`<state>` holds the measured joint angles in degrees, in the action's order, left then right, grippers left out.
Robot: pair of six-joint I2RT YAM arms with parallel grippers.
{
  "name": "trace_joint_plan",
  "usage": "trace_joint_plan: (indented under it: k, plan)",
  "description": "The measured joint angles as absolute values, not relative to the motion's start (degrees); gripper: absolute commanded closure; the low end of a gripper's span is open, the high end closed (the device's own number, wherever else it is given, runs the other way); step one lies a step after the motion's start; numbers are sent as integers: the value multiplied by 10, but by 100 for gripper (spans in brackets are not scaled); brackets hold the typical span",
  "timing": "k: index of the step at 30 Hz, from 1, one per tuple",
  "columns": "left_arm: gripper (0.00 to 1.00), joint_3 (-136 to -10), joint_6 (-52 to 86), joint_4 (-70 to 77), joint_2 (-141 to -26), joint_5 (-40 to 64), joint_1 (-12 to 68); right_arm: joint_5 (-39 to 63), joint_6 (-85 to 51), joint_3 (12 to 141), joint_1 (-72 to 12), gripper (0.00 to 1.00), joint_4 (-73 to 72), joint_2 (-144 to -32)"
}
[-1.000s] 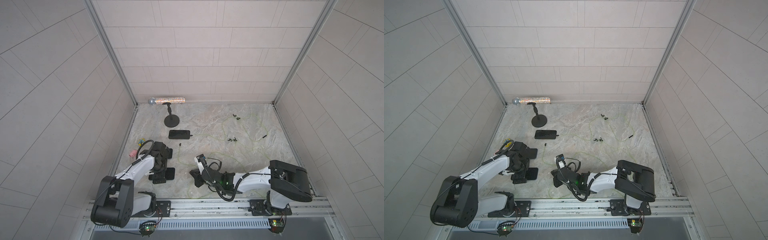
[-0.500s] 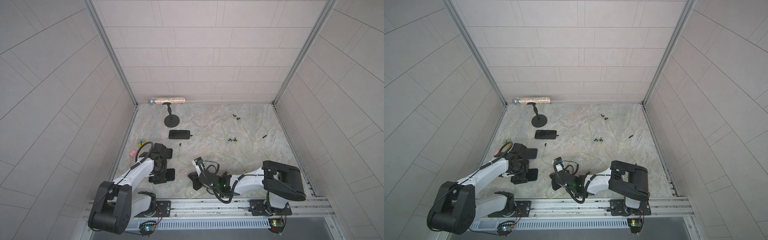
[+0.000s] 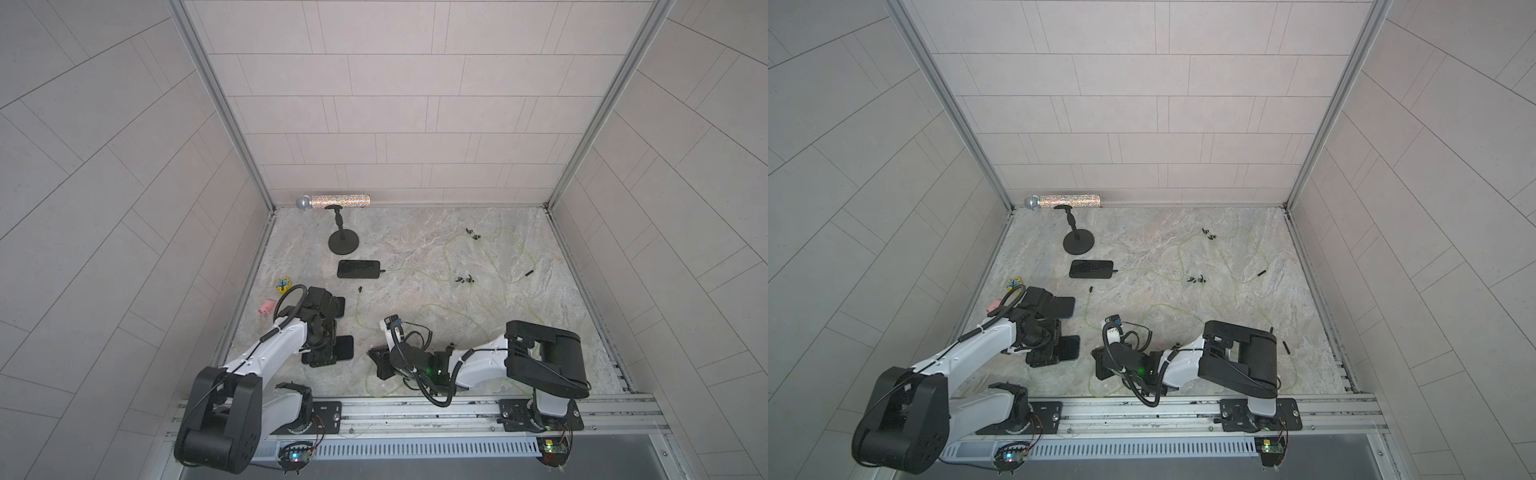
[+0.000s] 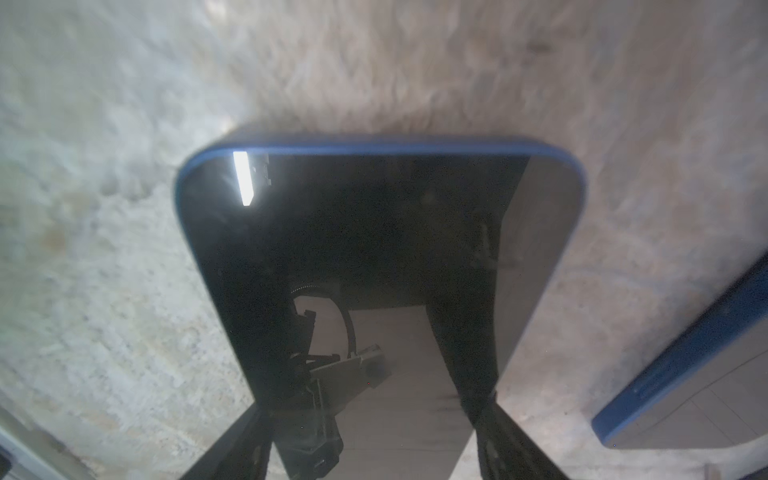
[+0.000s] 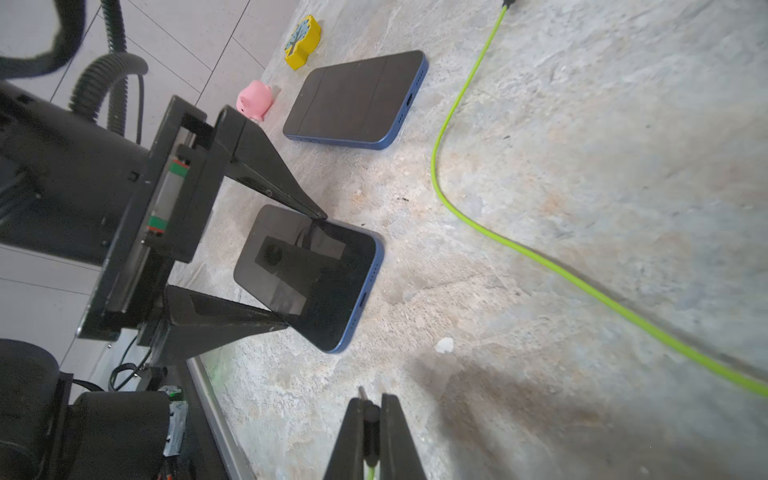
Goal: Plug wired earphones into phones
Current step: Pick up the phone at the center of the board, then insert the wired earphone into the phone.
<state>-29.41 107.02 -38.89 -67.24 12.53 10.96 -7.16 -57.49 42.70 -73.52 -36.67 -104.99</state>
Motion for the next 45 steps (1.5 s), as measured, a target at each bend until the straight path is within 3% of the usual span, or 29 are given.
trace_joint_plan:
  k: [45]
  plan:
    - [26, -275, 1050, -379, -604, 150, 112, -39, -736, 444, -694, 100, -578, -1186]
